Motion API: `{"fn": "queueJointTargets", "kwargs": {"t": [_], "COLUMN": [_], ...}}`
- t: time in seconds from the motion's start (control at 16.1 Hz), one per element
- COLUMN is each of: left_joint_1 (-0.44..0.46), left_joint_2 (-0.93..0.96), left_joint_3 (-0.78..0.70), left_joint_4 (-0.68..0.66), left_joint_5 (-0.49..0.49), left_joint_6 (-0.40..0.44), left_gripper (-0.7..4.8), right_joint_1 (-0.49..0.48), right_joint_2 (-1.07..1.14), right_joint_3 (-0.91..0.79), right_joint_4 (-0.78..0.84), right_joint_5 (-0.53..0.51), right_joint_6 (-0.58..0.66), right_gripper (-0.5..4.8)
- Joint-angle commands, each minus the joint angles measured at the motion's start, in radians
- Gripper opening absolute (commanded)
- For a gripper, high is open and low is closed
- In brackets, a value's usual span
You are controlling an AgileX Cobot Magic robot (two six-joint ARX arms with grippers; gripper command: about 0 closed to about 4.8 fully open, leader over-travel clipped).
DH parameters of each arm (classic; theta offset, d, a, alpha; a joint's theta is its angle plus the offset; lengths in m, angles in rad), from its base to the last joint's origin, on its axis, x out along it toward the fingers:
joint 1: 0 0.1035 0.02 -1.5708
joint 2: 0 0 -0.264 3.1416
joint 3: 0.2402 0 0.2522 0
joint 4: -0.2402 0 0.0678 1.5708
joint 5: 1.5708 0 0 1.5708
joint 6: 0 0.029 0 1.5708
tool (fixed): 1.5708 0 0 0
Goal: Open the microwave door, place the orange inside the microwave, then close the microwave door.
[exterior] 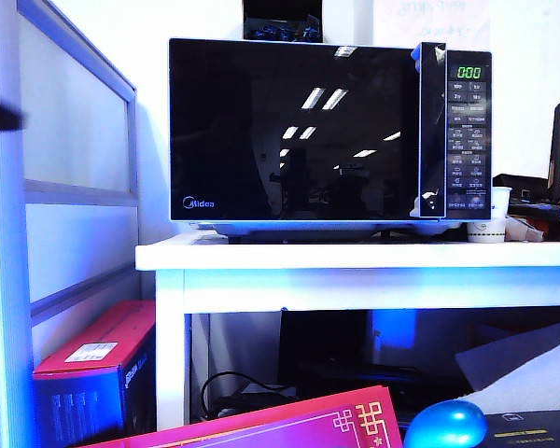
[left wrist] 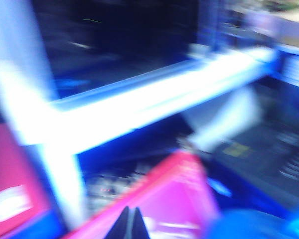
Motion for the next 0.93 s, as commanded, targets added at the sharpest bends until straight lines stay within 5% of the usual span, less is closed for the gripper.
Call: {"fn": "queueJointTargets", "kwargs": {"t": [0.06,0.37,0.93], "left_joint_1": [0.150,0.343,0.344], "left_joint_2": [-0.130,-0.311,-0.311], "left_joint_3": [-0.079,-0.086,-0.087], "left_joint_4": [0.018,-0.212,-0.247], "left_joint_5": [-0.050,-0.075,-0.068], "left_joint_6": [-0.002,0.000,-0.002], "left_gripper": [-0.05,-0.05,-0.05], "right_joint_1": [0.000,-0.002,-0.001], "right_joint_2": [-0.001,0.000,-0.016], "right_joint_3": [-0.005,-0.006,-0.006], "right_joint_4": [-0.001,-0.001,0.002], "right_joint_5": [0.001,0.001,0.001], "right_joint_6": [0.005,0.005,0.005], "right_gripper": [0.00,0.00,0.00]}}
